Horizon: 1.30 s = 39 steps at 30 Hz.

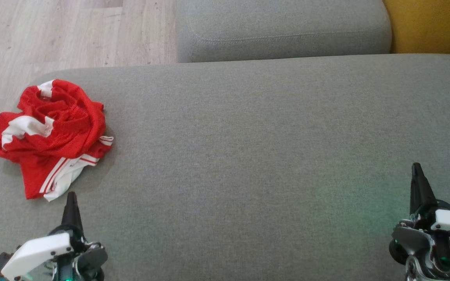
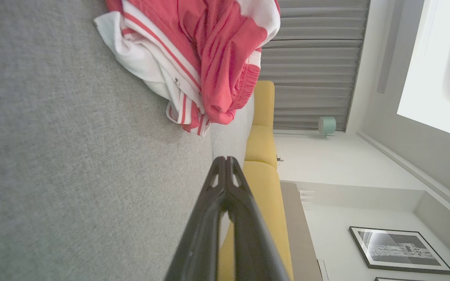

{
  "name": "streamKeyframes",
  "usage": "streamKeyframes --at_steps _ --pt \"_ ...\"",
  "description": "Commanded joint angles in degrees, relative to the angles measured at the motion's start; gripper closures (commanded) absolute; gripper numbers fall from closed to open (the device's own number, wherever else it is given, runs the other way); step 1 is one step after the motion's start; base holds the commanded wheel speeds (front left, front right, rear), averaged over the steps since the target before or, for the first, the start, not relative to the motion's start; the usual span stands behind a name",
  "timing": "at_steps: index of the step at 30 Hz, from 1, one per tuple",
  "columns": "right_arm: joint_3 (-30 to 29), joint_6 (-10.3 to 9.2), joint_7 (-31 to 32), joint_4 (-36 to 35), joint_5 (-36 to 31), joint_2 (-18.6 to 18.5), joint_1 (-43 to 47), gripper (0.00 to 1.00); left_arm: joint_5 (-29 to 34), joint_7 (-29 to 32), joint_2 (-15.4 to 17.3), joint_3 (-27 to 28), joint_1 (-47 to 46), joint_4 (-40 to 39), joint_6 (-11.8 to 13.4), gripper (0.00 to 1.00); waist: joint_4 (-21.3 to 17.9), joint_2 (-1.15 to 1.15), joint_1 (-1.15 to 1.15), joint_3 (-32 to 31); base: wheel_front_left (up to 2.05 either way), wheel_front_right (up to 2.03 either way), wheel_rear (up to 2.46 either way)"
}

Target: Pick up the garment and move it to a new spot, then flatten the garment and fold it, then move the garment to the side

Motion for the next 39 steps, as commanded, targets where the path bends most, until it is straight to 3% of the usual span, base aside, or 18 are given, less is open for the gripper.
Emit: streamKeyframes --at_steps 1,6,7,11,20,39 --pt "1.09 -0.04 0.31 -1.94 -0.45 -0.2 -2.83 1.0 0.63 0.18 0.44 2.1 -2.97 -1.88 -0.37 1.0 0.0 0.0 0.0 0.0 0.0 0.0 0.0" --pt "0.97 -0.04 0.41 -1.93 -0.55 -0.11 -2.84 1.0 0.71 0.26 0.36 2.2 -2.98 -1.87 -0.37 1.0 0.0 0.0 0.0 0.0 0.0 0.0 0.0" --pt "-0.07 0.0 0.0 0.01 0.0 0.06 0.0 0.0 0.0 0.04 -0.09 0.13 -0.01 0.01 0.0 0.0 0.0 0.0 0.0 0.0 0.0 0.0 0.0" --pt "0.1 0.0 -0.04 3.35 0.01 0.45 1.91 0.0 -0.04 0.01 -0.67 -0.15 1.63 3.33 0.07 0.0 -0.01 0.0 0.0 0.0 0.0 0.0 0.0" --pt "1.58 0.0 -1.45 2.5 -2.32 0.5 1.48 0.0 3.06 -1.43 -0.67 -1.3 0.95 2.57 0.03 0.0 0.01 0.0 0.0 0.0 0.0 0.0 0.0" --pt "4.06 -0.01 -4.42 -0.58 -20.45 0.63 1.49 0.0 19.53 -4.47 -0.69 -3.87 0.71 -1.46 0.66 0.0 -0.22 0.0 0.0 -0.51 0.0 0.0 0.0"
